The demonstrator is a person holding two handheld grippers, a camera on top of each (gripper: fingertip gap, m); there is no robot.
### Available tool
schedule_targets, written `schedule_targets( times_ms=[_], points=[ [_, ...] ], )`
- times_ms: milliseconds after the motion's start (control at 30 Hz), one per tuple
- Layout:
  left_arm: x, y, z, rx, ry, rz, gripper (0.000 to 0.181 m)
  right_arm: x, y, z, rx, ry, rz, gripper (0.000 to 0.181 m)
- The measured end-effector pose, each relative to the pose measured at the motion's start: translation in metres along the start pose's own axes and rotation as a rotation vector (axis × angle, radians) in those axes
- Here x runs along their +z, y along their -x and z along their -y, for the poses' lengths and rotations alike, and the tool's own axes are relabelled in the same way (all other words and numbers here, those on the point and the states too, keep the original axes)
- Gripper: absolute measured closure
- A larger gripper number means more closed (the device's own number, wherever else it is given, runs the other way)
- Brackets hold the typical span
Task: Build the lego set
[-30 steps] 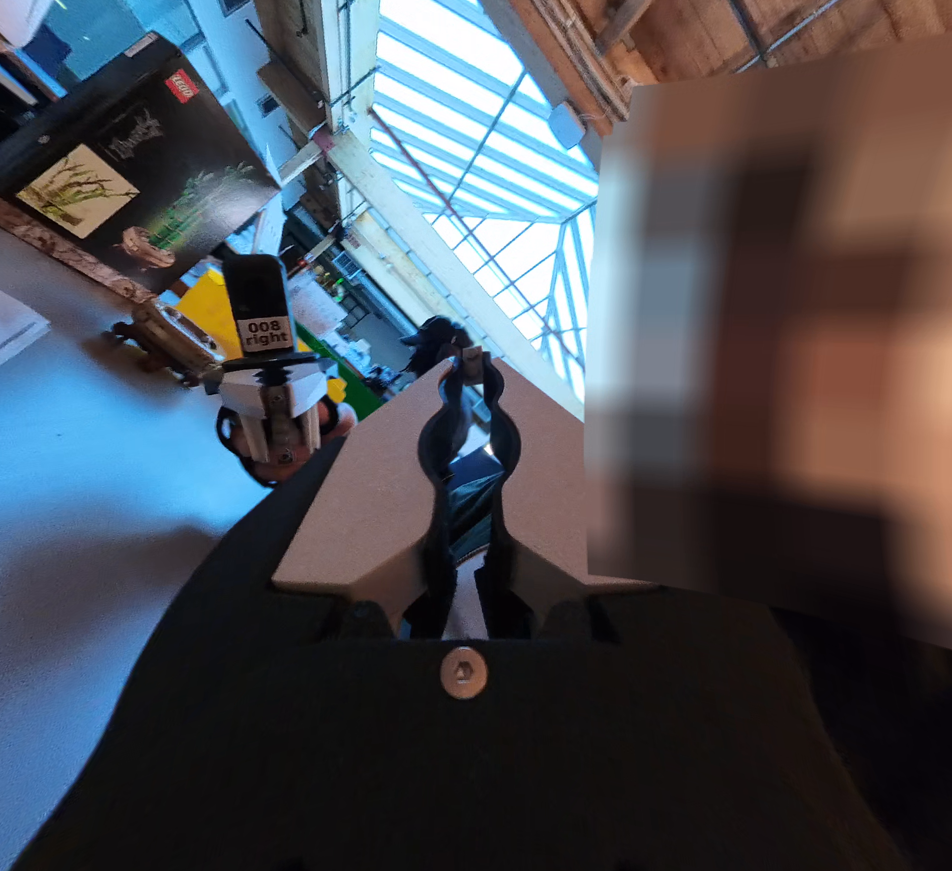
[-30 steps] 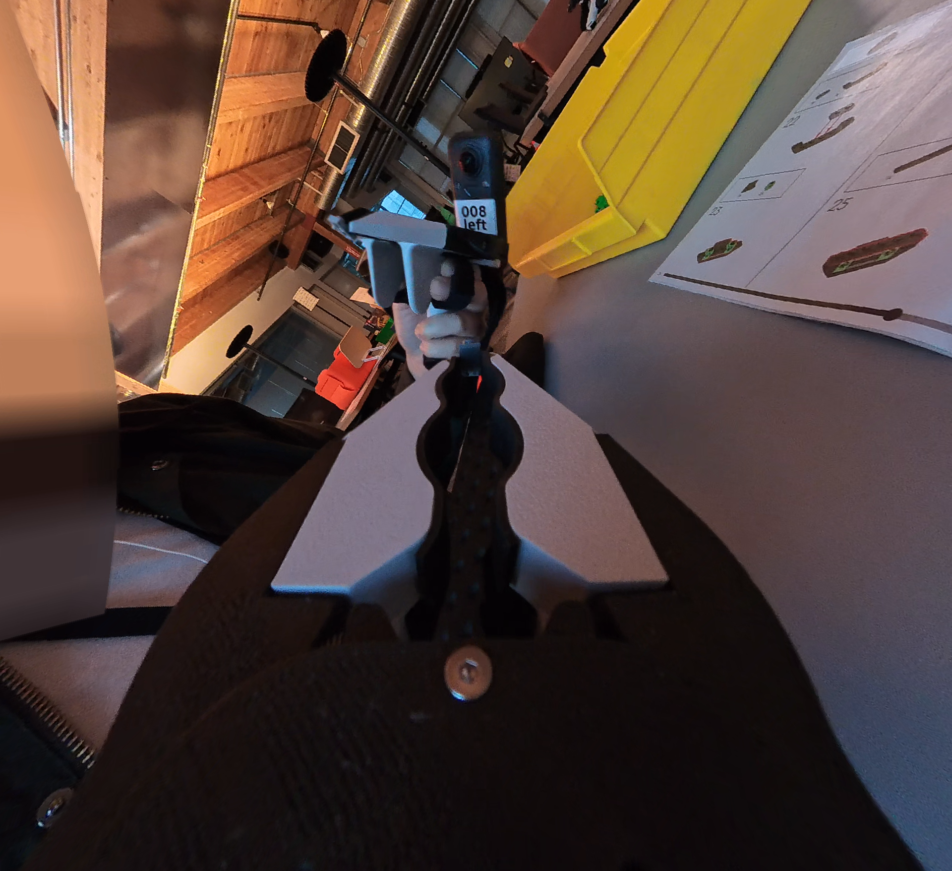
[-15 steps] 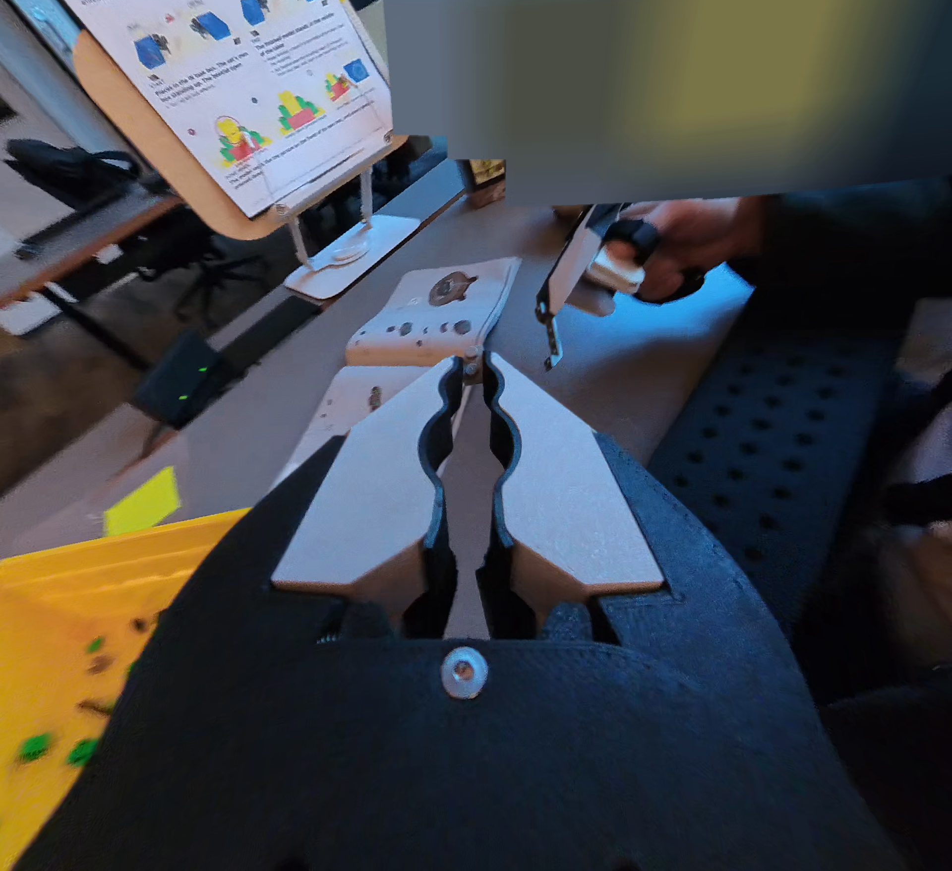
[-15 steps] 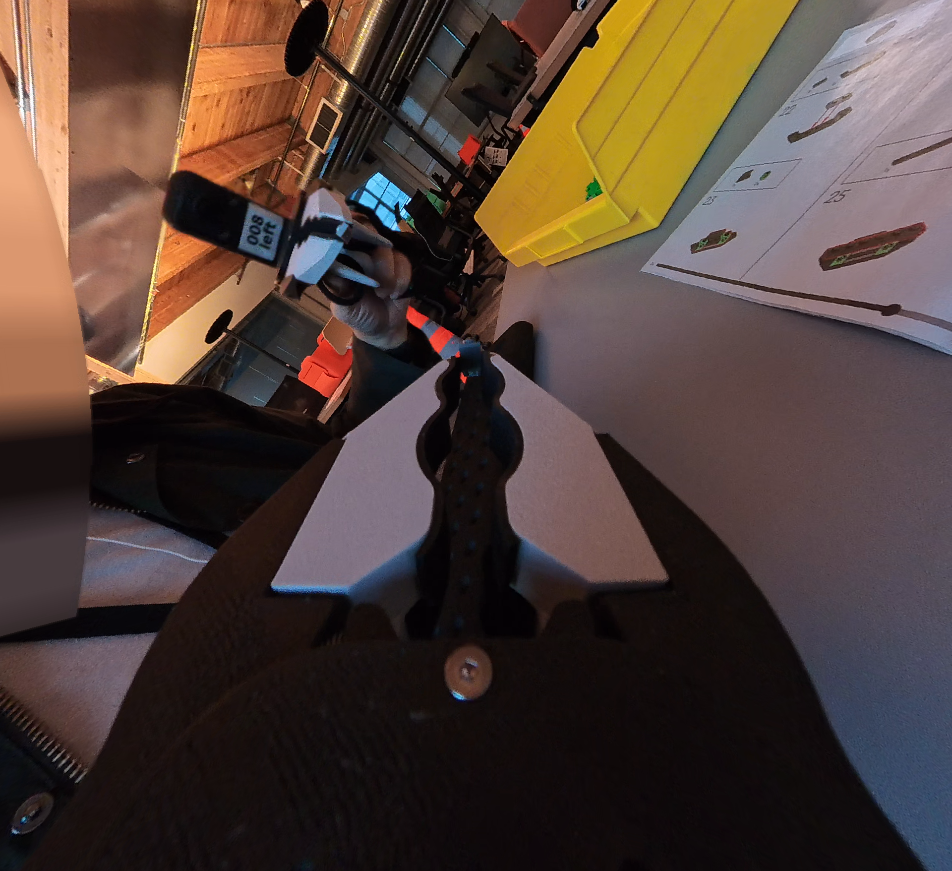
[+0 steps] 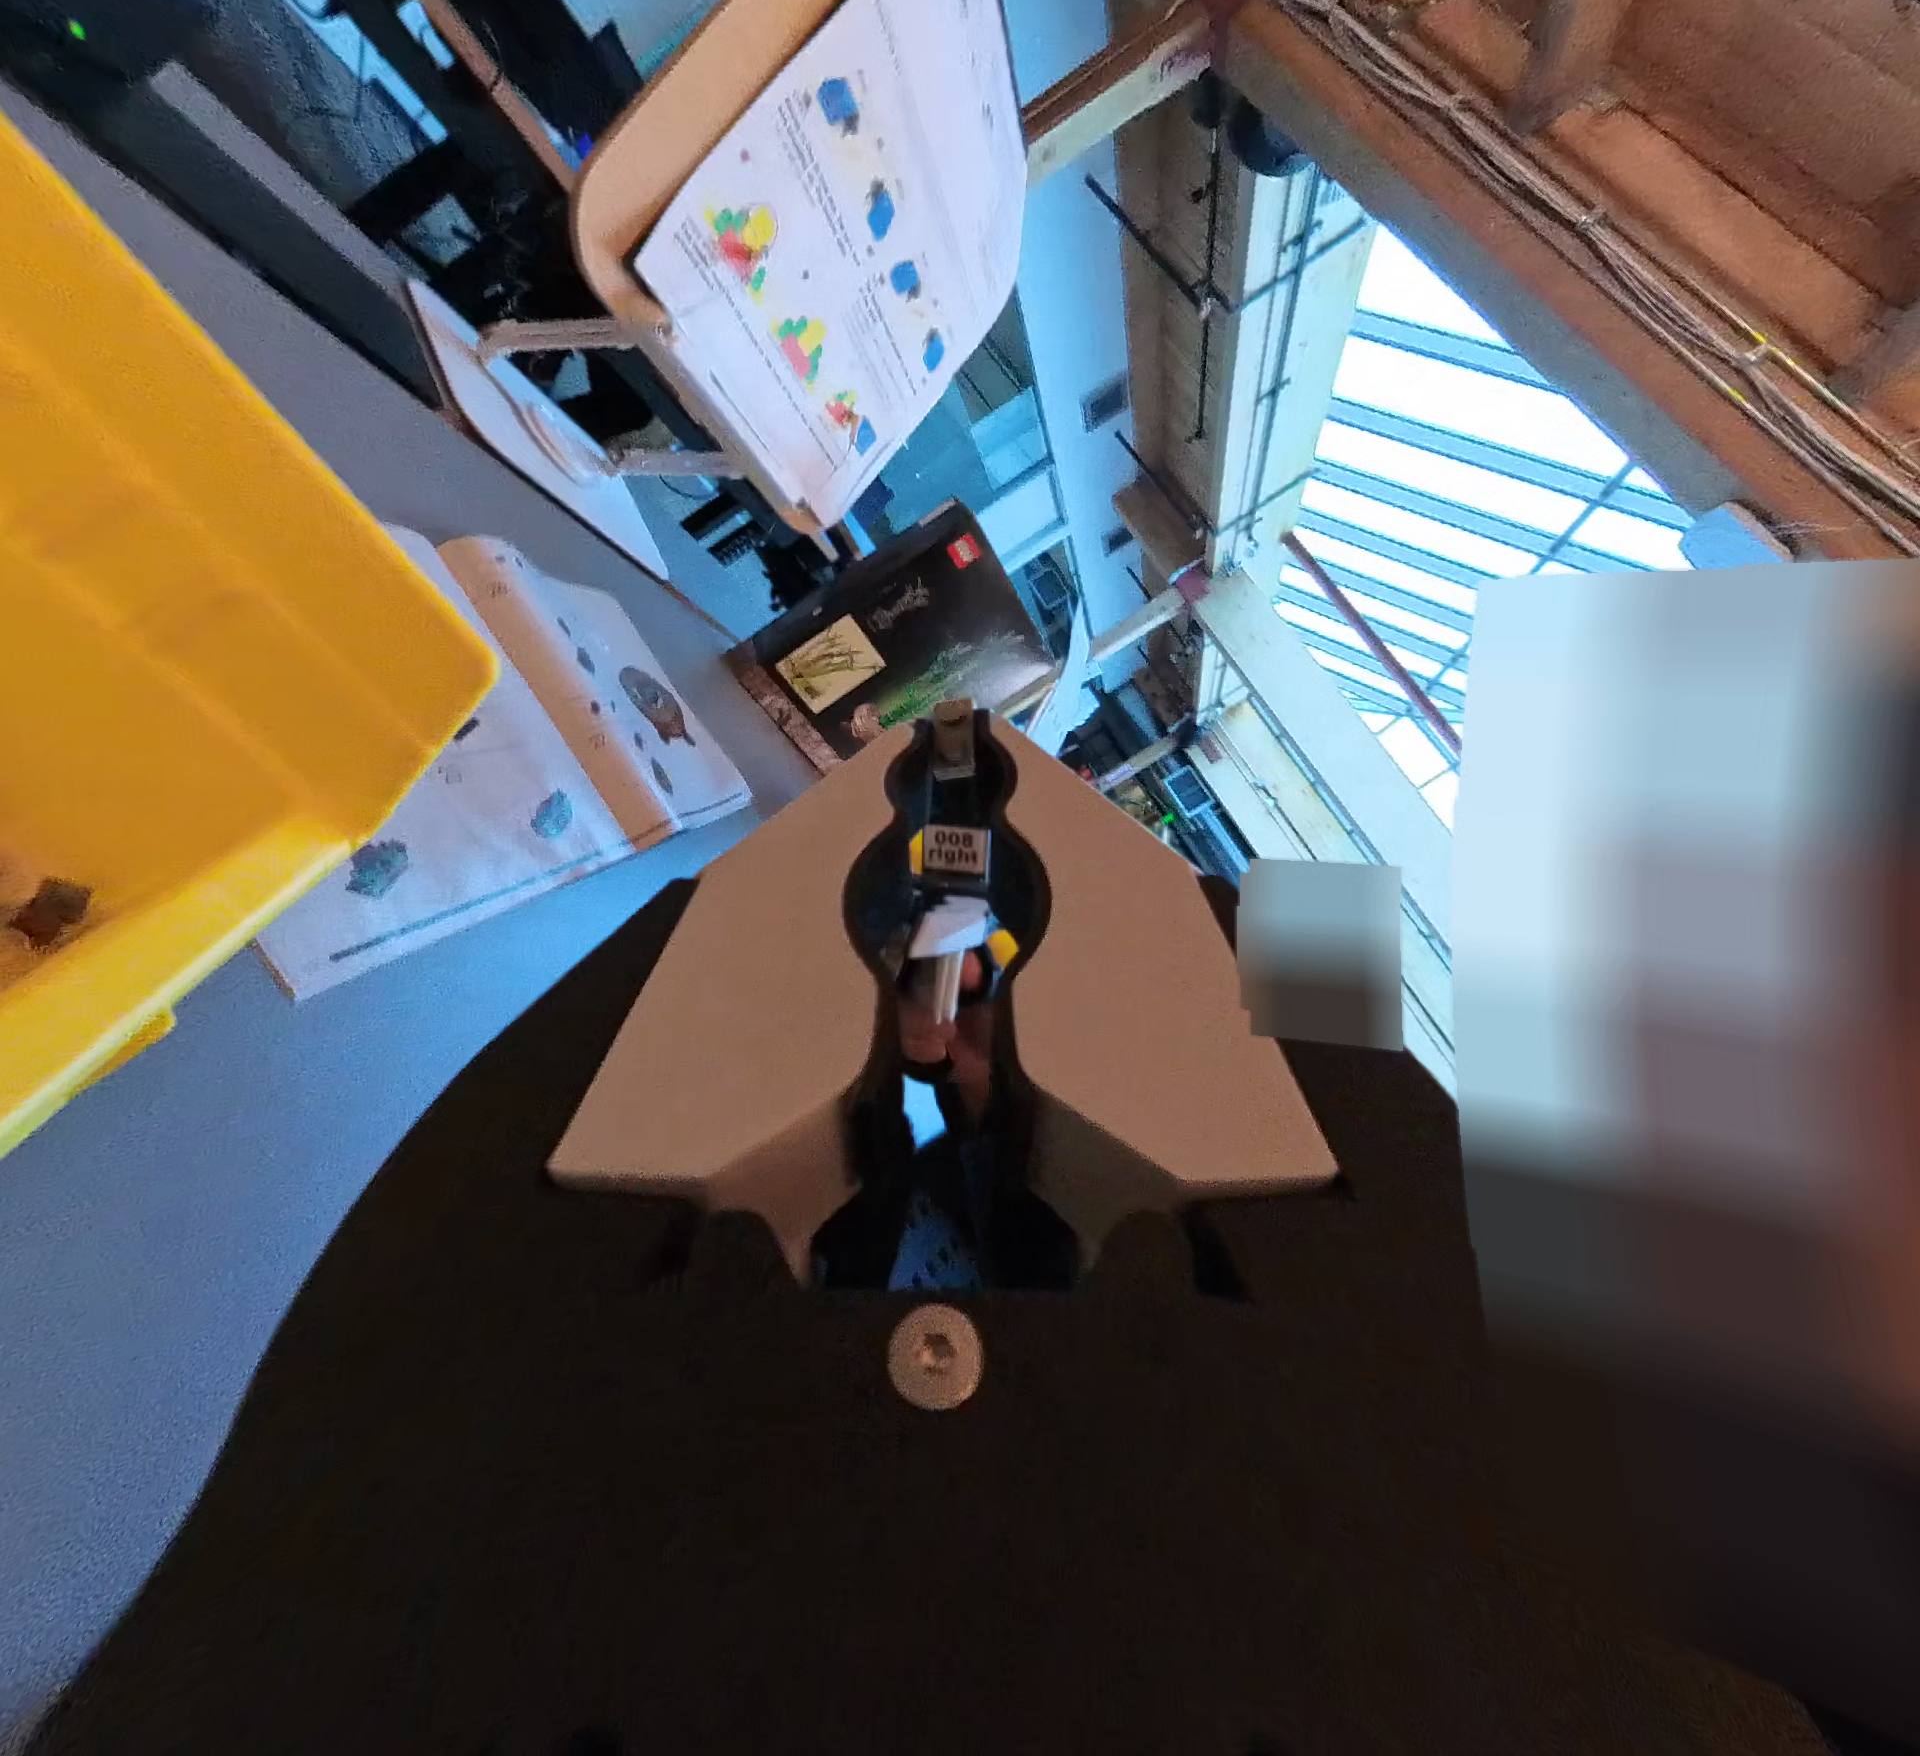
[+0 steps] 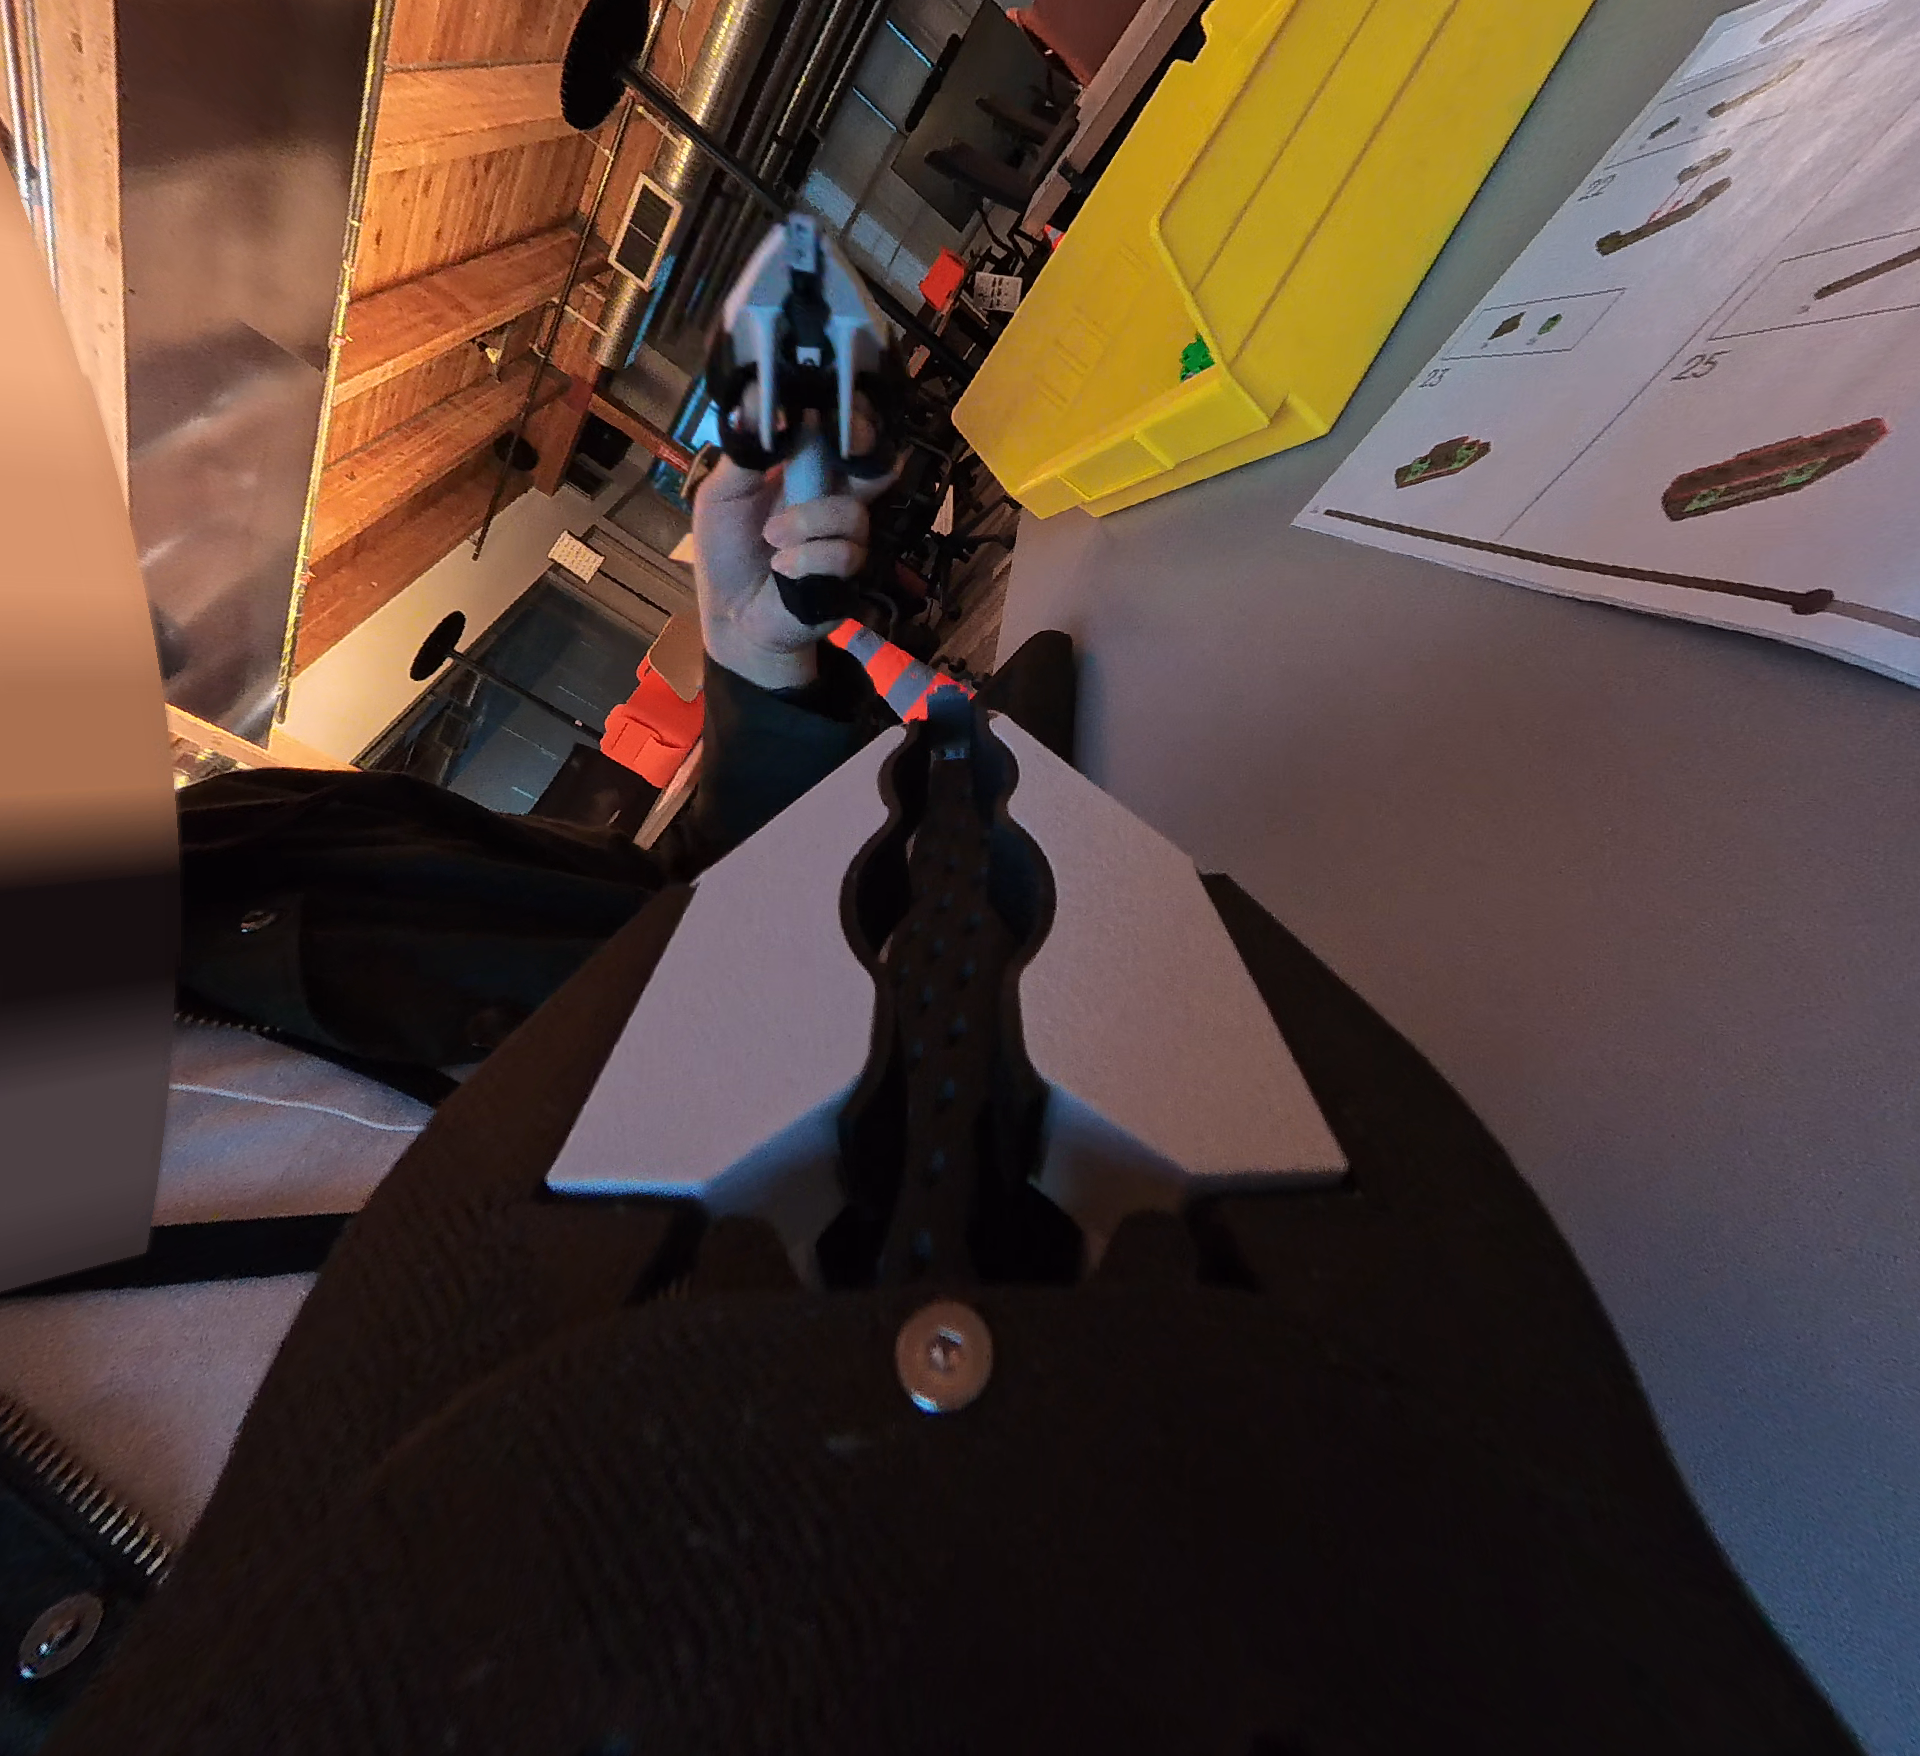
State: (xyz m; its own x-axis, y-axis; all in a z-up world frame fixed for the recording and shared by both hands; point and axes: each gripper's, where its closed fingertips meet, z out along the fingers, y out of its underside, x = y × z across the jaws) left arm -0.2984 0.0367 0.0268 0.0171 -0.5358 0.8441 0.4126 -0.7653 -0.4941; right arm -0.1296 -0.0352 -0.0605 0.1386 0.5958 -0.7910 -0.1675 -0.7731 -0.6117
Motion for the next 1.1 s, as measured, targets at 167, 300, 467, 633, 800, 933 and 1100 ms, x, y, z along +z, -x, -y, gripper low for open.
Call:
schedule_targets(
  times_ms=[167,300,467,633,800,933,1100],
  points=[
    [-0.001,-0.002,-0.005,-0.082,0.015,-0.089,0.175,0.001,-0.002,-0.001,0.017,0.005,0.003,0.175],
    [-0.009,0.065,0.019,0.282,0.122,0.413,0.176,0.002,-0.001,-0.003,0.010,0.015,0.000,0.175],
    [-0.049,0.145,0.076,0.573,0.281,0.988,0.150,0.003,-0.003,-0.006,0.007,0.027,-0.010,0.175],
    [-0.038,0.137,0.089,0.658,0.191,0.987,0.109,0.001,-0.007,-0.004,0.005,0.013,-0.025,0.175],
    [0.025,0.045,0.014,0.535,0.161,0.352,0.123,-0.005,0.018,0.019,-0.105,-0.114,0.072,0.176],
    [0.063,-0.009,-0.081,0.415,0.335,-0.027,0.133,-0.010,0.049,0.029,-0.254,-0.190,0.164,0.176],
    [0.091,-0.016,-0.147,0.679,0.487,-0.066,0.133,-0.010,0.063,0.028,-0.337,-0.211,0.201,0.175]
  ],
)
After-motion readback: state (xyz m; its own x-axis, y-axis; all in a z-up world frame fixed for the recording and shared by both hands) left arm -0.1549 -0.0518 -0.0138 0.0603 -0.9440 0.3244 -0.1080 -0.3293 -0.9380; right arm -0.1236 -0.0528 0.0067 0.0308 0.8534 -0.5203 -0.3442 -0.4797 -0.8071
